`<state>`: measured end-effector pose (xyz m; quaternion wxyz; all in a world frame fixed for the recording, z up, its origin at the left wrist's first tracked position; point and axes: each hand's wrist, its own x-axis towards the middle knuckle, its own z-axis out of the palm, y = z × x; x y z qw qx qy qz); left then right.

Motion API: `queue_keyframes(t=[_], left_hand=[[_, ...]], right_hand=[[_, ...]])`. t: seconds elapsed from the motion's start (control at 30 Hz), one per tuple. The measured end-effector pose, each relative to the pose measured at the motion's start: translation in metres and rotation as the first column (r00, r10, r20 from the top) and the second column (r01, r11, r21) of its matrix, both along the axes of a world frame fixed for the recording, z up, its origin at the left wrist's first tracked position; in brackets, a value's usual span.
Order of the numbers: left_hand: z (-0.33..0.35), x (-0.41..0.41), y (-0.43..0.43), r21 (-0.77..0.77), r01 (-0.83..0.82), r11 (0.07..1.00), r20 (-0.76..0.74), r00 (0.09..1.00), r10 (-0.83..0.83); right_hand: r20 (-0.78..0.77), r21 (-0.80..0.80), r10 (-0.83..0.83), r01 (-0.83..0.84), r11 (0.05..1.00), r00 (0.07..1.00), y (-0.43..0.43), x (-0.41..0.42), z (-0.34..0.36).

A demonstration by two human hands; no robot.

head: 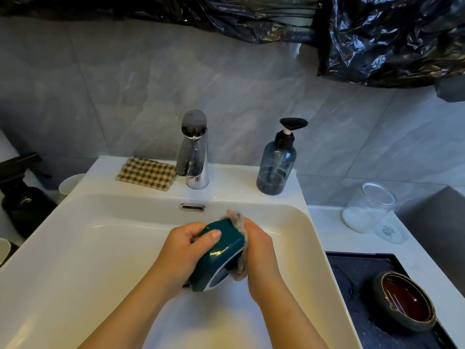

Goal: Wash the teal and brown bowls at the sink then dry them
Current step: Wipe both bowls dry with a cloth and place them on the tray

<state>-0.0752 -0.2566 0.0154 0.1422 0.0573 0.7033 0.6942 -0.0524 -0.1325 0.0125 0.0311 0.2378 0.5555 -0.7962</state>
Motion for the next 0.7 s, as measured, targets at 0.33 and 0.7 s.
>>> queue_keyframes(t=[0.33, 0.7], left_hand=[[0.006, 0.0, 0.001, 0.051, 0.143, 0.988, 0.125, 0.981, -0.149], [0.0, 0.0, 0.003, -0.076, -0.008, 0.997, 0.075, 0.997, 0.013]], right_hand=[[0.029, -0.208, -0.104, 0.108, 0.972, 0.994, 0.004, 0.001, -0.005], [-0.003, 0.187, -0.089, 0.088, 0.978, 0.996, -0.009, 0.003, 0.0]])
